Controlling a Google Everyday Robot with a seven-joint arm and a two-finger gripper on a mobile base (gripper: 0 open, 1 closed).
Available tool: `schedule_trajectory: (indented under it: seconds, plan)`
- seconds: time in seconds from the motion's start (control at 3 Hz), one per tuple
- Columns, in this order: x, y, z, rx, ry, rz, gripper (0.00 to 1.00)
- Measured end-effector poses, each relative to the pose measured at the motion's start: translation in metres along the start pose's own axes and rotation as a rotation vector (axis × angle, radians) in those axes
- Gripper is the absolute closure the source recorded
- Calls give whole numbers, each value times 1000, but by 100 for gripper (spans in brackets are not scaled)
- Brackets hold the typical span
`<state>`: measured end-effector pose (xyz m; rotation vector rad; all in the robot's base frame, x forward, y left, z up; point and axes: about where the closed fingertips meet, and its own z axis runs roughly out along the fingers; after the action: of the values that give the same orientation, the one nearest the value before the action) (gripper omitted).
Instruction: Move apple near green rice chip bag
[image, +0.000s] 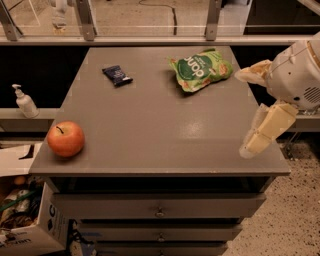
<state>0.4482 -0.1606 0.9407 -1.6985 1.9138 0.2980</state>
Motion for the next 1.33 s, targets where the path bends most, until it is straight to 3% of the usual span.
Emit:
schedule_trajectory:
  seconds: [0.33, 0.67, 1.0, 1.33]
  plan:
    - [-6, 11, 5, 2, -49, 16, 0]
    - [-28, 32, 20, 2, -131, 41, 0]
    - [-63, 45, 41, 7, -237, 42, 0]
    - [-98, 54, 70, 4, -302, 22, 0]
